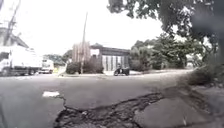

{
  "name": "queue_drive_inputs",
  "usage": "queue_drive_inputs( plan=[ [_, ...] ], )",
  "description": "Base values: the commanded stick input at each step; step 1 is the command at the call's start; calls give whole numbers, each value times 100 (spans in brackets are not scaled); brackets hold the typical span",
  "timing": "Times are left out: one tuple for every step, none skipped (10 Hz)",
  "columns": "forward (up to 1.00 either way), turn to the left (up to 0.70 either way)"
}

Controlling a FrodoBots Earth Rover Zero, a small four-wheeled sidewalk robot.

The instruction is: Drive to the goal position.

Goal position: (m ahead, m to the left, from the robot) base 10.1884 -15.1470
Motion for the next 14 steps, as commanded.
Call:
queue_drive_inputs(
  plan=[
    [70, -35],
    [70, -35],
    [70, -35],
    [70, -35],
    [70, -35],
    [70, -35],
    [70, -35],
    [70, -35],
    [70, -35],
    [70, -35],
    [70, -35],
    [70, -35],
    [70, -35],
    [70, -35]
  ],
)
